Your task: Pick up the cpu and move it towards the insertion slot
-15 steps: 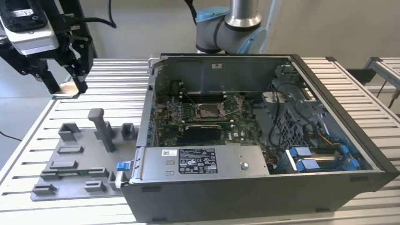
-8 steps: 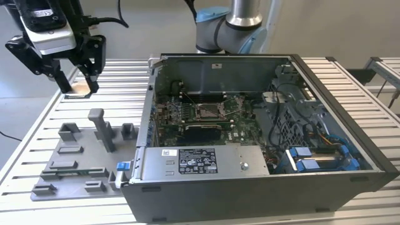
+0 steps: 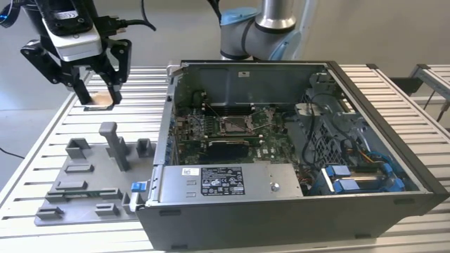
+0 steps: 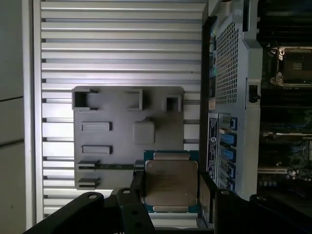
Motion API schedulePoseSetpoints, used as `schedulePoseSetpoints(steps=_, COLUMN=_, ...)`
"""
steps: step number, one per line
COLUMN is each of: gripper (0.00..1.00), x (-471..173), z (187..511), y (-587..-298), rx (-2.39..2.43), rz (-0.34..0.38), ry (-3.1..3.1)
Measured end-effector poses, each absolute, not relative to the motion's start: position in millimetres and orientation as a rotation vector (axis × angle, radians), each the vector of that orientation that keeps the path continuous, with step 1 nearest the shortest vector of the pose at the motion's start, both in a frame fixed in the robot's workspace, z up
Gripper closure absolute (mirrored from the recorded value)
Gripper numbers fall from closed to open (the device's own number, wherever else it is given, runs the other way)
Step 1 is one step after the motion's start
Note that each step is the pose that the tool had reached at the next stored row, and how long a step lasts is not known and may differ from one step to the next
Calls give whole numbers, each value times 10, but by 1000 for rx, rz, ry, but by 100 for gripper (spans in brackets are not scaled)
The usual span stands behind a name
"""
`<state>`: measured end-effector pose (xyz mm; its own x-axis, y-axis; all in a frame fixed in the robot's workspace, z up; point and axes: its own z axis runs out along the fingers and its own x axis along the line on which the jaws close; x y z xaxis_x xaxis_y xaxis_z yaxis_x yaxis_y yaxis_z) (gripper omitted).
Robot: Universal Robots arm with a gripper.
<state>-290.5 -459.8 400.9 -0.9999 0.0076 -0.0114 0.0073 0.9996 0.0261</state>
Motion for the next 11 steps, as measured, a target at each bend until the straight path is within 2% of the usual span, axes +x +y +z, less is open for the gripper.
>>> schedulePoseSetpoints(steps=11, gripper=100, x=-2540, z=4009, y=-4598, rx=12, rz=41, ry=3130)
